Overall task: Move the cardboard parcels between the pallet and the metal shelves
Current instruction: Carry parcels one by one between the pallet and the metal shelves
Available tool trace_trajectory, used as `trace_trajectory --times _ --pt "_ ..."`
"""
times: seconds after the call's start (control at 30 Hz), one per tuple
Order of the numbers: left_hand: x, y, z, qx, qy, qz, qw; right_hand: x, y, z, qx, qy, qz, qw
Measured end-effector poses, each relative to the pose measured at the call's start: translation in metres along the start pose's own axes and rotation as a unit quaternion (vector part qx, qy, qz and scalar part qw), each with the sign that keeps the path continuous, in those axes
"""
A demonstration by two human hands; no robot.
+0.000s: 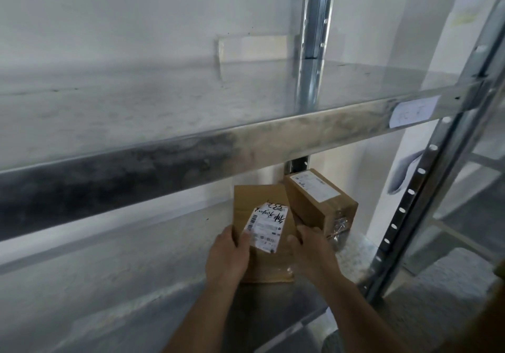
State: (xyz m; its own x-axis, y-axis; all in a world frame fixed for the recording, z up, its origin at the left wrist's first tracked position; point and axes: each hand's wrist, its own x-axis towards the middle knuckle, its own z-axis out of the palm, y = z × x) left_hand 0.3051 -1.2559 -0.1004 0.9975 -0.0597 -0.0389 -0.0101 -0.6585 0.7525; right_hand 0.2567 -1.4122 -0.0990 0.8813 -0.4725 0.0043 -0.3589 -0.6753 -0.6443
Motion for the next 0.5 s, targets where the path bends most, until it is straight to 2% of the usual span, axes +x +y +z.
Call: trace_trajectory --times 0.1,0.23,0.5 --pt "-0.006 -0.015 -0.013 0.014 -0.001 -0.024 1.000 -0.014 -0.006 0.013 0.065 -0.026 0.001 0.998" --pt "-0.021 -0.029 -0.023 -0.038 -0.057 0.005 0.998 -0.032 -0.014 0.014 0.122 -0.039 0.021 0.992" --pt "-0.063 -0.037 -0.037 -0.081 -0.098 0.078 0.989 -0.098 -0.011 0.006 0.183 0.011 0.005 0.983"
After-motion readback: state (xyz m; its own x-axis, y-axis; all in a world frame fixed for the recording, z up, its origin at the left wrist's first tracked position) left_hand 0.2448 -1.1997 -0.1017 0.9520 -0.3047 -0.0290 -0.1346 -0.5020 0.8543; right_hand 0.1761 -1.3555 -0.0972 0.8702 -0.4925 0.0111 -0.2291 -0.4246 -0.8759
